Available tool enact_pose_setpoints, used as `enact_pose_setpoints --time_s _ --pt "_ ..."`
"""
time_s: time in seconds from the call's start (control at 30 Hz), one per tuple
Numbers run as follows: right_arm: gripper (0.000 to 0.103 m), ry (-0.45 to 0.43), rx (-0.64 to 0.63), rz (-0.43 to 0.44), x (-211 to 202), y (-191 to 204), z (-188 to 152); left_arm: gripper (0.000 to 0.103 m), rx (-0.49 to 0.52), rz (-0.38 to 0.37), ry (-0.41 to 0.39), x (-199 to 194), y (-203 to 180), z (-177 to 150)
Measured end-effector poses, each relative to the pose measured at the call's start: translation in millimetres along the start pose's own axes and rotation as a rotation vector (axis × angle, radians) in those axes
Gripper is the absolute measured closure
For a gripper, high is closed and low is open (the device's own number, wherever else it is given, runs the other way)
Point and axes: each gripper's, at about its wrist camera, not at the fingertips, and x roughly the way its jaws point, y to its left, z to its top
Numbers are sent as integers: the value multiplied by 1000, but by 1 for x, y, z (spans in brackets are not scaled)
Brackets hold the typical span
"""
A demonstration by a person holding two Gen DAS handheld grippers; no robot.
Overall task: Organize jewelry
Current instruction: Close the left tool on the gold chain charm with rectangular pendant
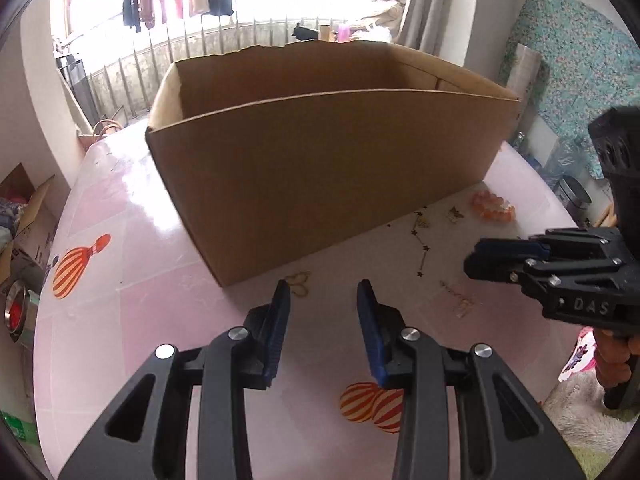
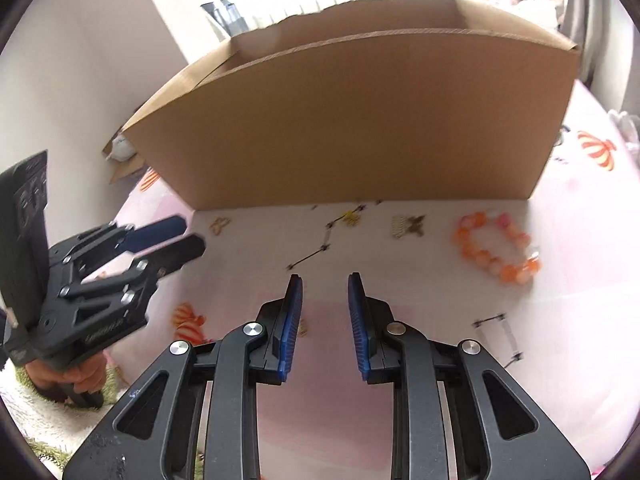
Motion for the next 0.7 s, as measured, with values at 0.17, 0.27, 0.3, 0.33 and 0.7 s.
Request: enact_pose_setpoints --time_s 0.17,0.27,0.3,0.33,0.7 --pt "80 -28 53 -35 0 -20 11 69 129 -145 8 1 -32 0" --pt "80 -30 91 -28 0 -29 12 69 201 -198 25 5 -53 -1" --pt "80 -28 99 -25 -1 -32 10 69 225 -209 33 7 -59 -1" --pt "80 -26 105 -21 -2 -35 8 69 247 -212 42 9 -65 -2" --pt "80 -26 151 21 -5 -44 -1 76 327 -165 99 33 -89 2"
